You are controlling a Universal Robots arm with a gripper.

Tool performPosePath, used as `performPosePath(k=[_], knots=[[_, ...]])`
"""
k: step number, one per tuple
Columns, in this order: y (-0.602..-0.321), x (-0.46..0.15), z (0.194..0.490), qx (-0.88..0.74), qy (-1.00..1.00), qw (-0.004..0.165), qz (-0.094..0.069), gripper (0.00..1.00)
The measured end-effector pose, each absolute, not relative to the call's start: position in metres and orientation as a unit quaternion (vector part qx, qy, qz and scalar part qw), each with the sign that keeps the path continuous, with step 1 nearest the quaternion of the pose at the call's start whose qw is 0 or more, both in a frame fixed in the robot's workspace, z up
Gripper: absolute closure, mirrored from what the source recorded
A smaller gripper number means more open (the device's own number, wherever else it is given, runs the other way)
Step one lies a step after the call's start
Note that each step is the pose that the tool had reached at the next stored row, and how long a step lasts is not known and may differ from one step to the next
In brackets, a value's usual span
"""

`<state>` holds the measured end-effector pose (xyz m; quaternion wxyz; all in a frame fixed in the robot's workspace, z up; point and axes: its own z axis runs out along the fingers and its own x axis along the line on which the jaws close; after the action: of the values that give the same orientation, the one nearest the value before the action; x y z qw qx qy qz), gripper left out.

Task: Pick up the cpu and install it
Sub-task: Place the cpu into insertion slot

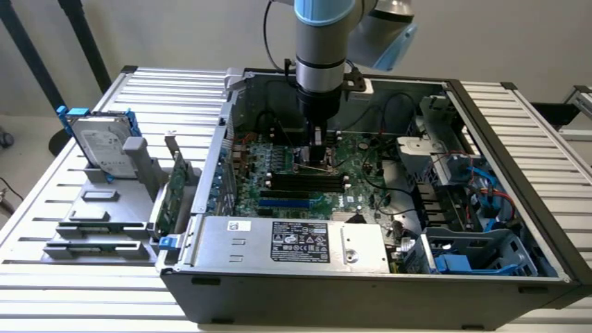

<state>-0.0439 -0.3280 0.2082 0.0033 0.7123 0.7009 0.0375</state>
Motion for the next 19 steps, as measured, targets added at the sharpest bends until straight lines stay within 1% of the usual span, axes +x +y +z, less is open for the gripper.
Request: performPosePath(k=[9, 19], knots=[[-0.3280, -0.0427, 0.2045, 0.712, 0.701, 0.003, 0.036, 0.45], [-0.3280, -0.0424, 0.2029, 0.712, 0.701, 0.007, 0.031, 0.45]])
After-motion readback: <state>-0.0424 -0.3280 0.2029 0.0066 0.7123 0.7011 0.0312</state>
